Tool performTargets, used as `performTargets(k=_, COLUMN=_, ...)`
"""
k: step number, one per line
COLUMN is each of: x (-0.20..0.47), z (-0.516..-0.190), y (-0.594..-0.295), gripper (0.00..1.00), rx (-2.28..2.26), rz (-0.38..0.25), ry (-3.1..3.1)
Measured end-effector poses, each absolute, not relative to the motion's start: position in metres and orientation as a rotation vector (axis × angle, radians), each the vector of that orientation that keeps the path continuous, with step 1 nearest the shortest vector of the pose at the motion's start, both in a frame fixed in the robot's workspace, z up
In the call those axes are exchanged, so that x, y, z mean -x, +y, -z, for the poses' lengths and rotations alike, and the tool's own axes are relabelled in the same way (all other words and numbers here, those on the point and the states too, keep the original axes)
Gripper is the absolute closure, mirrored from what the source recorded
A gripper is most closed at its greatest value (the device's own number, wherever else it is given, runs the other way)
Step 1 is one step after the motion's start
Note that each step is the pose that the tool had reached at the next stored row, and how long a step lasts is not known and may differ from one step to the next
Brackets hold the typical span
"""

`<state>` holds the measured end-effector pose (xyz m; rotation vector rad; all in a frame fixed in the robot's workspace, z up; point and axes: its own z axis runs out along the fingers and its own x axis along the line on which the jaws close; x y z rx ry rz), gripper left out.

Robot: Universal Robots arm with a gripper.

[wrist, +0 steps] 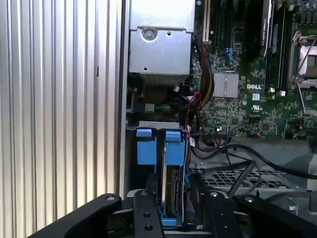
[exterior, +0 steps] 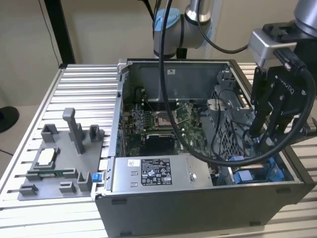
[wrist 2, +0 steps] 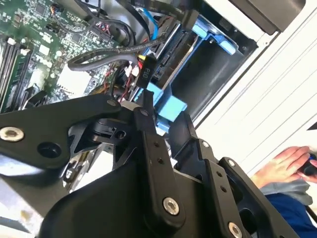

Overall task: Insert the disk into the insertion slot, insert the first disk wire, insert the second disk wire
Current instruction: 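Insert the disk into the insertion slot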

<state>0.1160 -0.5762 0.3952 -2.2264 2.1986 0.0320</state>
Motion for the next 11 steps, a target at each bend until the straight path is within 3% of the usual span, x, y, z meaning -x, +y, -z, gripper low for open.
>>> performTargets(k=10, x=-0.1182, z=-0.4069, y=-0.5752, gripper=0.00, rx=2.217, rz=-0.035, ry=2.189)
performTargets(k=11, x=-0.1189, z=-0.4067, y=-0.5750, gripper=1.00, rx=2.213, rz=-0.037, ry=2.185)
